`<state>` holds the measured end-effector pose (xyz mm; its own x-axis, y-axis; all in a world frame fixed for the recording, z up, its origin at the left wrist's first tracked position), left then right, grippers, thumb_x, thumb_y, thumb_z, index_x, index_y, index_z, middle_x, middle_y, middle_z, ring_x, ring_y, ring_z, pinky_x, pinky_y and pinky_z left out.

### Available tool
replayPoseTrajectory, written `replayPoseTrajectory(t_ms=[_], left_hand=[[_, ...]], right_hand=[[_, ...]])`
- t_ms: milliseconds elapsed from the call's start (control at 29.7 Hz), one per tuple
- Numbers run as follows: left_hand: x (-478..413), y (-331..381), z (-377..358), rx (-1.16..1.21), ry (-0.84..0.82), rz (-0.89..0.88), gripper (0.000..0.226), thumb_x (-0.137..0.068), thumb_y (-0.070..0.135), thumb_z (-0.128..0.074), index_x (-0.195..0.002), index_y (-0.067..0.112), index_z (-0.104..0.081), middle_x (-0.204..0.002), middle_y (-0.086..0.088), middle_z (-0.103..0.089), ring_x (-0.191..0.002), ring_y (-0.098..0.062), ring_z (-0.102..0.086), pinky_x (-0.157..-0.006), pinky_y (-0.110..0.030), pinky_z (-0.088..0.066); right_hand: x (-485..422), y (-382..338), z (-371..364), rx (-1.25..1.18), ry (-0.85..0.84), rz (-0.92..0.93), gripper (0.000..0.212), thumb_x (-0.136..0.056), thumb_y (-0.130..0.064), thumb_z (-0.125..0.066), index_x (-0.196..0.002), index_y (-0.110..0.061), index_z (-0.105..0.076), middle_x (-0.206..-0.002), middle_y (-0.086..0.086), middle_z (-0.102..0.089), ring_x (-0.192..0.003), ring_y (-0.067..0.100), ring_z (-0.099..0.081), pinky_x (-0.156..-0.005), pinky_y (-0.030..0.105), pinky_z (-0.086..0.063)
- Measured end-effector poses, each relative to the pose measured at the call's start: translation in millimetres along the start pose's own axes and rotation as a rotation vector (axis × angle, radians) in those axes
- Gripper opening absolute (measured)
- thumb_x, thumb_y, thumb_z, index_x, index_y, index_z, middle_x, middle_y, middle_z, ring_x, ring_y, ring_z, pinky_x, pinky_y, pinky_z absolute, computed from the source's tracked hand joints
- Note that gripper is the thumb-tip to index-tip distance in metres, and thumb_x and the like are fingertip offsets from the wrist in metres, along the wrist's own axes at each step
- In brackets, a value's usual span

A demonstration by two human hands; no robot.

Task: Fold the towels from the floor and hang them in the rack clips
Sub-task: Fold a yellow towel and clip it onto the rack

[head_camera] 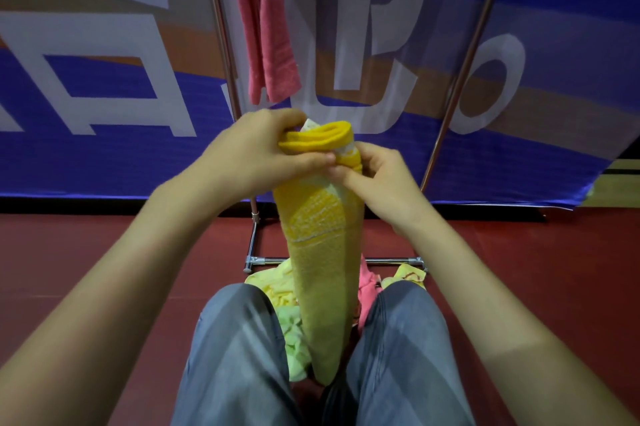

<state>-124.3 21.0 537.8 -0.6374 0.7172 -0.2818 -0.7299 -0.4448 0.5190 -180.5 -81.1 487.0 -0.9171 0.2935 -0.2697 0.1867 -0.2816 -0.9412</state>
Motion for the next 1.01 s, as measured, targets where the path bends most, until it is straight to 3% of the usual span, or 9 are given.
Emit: replayPoseTrajectory(t_ms=[101,202,370,504,605,706,841,908,1009], left_hand=[[-4,10,2,-0.023,0.041,-0.075,0.035,-0.079,0.039,-0.063,-0.084,0.005,-0.065,-0.075,-0.016,-0.063,-0.071,-0.028,-0.059,-0.065,-0.045,-0.047],[-3,13,9,0.045,0.106,-0.119,0.040,-0.078,0.040,-0.062,-0.078,0.000,-0.063,-0.061,-0.012,-0.055,-0.058,-0.015,-0.049,-0.052,-0.026,-0.037],[-4,16,31,0.024,0.208,-0.122,0.038,-0.075,0.037,-0.063,-0.064,0.002,-0.054,-0.050,0.002,-0.037,-0.049,-0.007,-0.036,-0.046,-0.018,-0.028],[0,20,51,-0.038,0.258,-0.136,0.034,-0.073,0.038,-0.056,-0.052,0.017,-0.040,-0.048,0.003,-0.033,-0.045,-0.003,-0.039,-0.044,-0.015,-0.028],[3,21,68,-0.021,0.288,-0.141,0.025,-0.075,0.037,-0.058,-0.060,0.018,-0.052,-0.049,0.006,-0.040,-0.044,0.003,-0.042,-0.044,-0.010,-0.029],[6,23,84,-0.031,0.327,-0.161,0.024,-0.078,0.035,-0.059,-0.062,0.018,-0.053,-0.050,0.007,-0.040,-0.042,0.004,-0.042,-0.043,-0.008,-0.029],[11,6,95,-0.082,0.355,-0.112,0.033,-0.078,0.036,-0.057,-0.053,0.019,-0.043,-0.049,0.002,-0.035,-0.043,-0.003,-0.038,-0.043,-0.013,-0.026],[13,-14,90,-0.107,0.350,-0.023,0.037,-0.074,0.041,-0.054,-0.063,0.006,-0.052,-0.052,-0.001,-0.036,-0.047,-0.007,-0.034,-0.048,-0.022,-0.028],[16,-43,59,-0.120,0.220,0.070,0.041,-0.076,0.042,-0.061,-0.077,0.002,-0.058,-0.059,-0.005,-0.045,-0.058,-0.020,-0.043,-0.056,-0.035,-0.038]], right_hand=[[2,9,-5,-0.102,-0.008,-0.027,0.013,-0.082,-0.001,-0.059,-0.090,-0.011,-0.062,-0.093,0.023,-0.068,-0.077,0.010,-0.062,-0.076,0.028,-0.053],[8,34,-9,-0.219,-0.055,-0.084,0.026,-0.080,-0.001,-0.062,-0.093,-0.023,-0.057,-0.088,-0.005,-0.065,-0.073,-0.004,-0.063,-0.071,0.014,-0.052],[33,112,-25,-0.168,-0.155,-0.300,0.029,-0.077,0.001,-0.063,-0.094,-0.022,-0.060,-0.094,-0.001,-0.065,-0.074,-0.006,-0.063,-0.076,0.015,-0.052],[49,165,-39,-0.097,-0.205,-0.421,0.027,-0.079,0.002,-0.062,-0.102,-0.012,-0.060,-0.105,0.006,-0.062,-0.073,-0.011,-0.061,-0.079,0.013,-0.049],[58,192,-55,-0.042,-0.232,-0.489,0.033,-0.081,0.005,-0.059,-0.113,0.002,-0.055,-0.099,-0.001,-0.060,-0.065,-0.017,-0.058,-0.069,0.005,-0.046],[69,221,-73,-0.050,-0.242,-0.570,0.030,-0.082,0.002,-0.059,-0.112,0.006,-0.056,-0.097,0.002,-0.062,-0.061,-0.013,-0.060,-0.067,0.008,-0.049],[76,236,-81,-0.077,-0.192,-0.618,0.024,-0.084,0.000,-0.058,-0.108,0.004,-0.059,-0.090,0.000,-0.063,-0.065,-0.003,-0.062,-0.065,0.009,-0.049],[81,235,-78,-0.068,-0.211,-0.613,0.022,-0.083,-0.002,-0.059,-0.105,-0.003,-0.061,-0.088,0.001,-0.064,-0.074,0.005,-0.063,-0.069,0.012,-0.048],[89,229,-60,-0.054,-0.243,-0.625,0.012,-0.084,-0.003,-0.058,-0.089,-0.013,-0.062,-0.076,-0.013,-0.068,-0.067,-0.004,-0.062,-0.064,0.008,-0.047]])
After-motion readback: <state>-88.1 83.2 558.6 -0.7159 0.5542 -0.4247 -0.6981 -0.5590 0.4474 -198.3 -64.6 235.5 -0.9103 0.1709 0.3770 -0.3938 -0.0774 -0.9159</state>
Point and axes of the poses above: each hand's wrist, its own x-axis away from the middle knuckle, its own z-axis out of the back of the hand, y = z × x, the point moved 9 cm from there along -x, towards the middle knuckle
